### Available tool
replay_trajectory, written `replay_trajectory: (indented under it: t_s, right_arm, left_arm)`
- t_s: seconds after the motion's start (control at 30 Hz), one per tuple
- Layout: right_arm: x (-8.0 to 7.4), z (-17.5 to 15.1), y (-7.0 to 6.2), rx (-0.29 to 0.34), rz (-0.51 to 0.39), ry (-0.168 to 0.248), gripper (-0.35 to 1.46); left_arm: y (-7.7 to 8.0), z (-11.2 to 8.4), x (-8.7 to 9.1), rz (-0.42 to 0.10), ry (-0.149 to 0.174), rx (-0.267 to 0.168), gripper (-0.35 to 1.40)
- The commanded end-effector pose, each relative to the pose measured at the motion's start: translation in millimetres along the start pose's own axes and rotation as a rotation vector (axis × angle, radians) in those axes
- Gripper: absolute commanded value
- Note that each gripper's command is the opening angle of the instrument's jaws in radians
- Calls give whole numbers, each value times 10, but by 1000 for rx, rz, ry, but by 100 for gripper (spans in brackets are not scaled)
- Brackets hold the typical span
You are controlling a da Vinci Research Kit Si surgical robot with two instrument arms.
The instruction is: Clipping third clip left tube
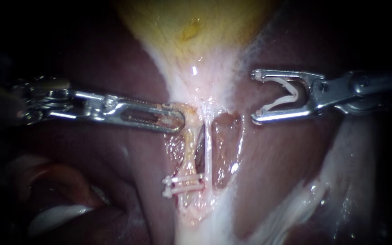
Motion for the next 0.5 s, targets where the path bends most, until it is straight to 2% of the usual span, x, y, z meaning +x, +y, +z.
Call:
replay_trajectory:
  t_s: [0.03, 0.13, 0.33, 0.5]
  right_arm:
    - [0, 0, 0, 0, 0, 0, 50]
    - [0, 0, 0, 0, 0, 0, 50]
    - [0, 0, 0, 0, 0, 0, 50]
    - [1, 0, -1, 1, 0, 0, 50]
  left_arm:
    - [0, -2, -1, -1, 1, 1, -35]
    - [-5, -13, -3, -3, 5, 5, -35]
    - [-26, -45, -13, -15, 7, 1, -35]
    - [-44, -60, -20, -19, -9, 3, -35]
